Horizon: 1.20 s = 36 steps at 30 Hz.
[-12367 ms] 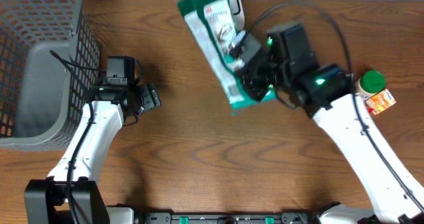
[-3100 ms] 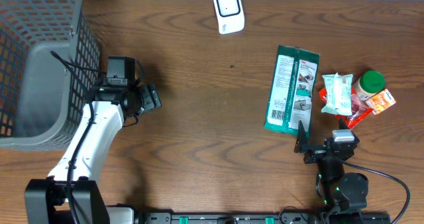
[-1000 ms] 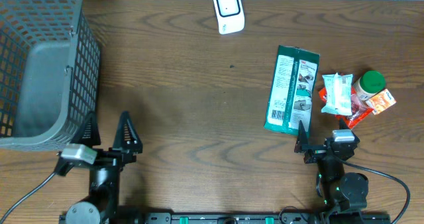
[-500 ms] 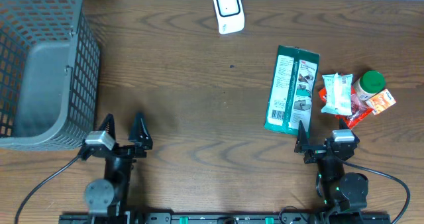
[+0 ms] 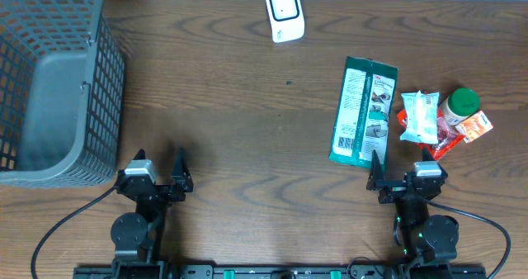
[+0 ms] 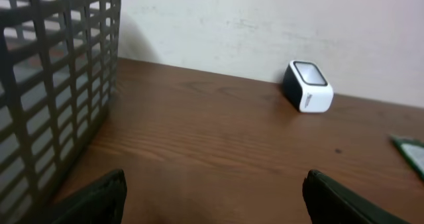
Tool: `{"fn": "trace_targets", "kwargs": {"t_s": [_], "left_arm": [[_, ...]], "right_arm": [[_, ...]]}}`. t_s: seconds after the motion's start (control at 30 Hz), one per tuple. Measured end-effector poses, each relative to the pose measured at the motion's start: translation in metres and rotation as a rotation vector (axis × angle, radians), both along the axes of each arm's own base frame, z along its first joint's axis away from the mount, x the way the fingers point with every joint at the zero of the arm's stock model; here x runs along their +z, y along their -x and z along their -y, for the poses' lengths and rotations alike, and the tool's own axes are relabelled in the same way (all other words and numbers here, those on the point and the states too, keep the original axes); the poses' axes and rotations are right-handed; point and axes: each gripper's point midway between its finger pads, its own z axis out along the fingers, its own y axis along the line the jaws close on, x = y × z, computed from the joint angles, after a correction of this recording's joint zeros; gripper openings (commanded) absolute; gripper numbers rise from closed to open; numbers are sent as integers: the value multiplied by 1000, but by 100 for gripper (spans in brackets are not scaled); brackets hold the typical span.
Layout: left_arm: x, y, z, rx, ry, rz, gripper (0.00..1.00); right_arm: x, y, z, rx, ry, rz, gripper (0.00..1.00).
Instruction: Scan the item barcode
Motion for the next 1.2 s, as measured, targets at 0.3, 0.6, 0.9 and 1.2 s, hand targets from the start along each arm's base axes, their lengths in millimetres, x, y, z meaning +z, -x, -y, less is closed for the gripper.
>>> {"fn": "trace_targets", "kwargs": {"t_s": [0.3, 0.6, 0.9, 1.2], "left_arm": [[0, 0, 0, -7, -73, 4, 86], [0, 0, 0, -8, -76, 4, 86], [0, 0, 0, -8, -81, 5, 86], [0, 0, 0, -9, -91, 5, 86]], "right_arm": [[0, 0, 0, 0, 0, 0, 99], [0, 0, 0, 0, 0, 0, 99], [0, 0, 0, 0, 0, 0, 99], [0, 0, 0, 0, 0, 0, 99]]}}
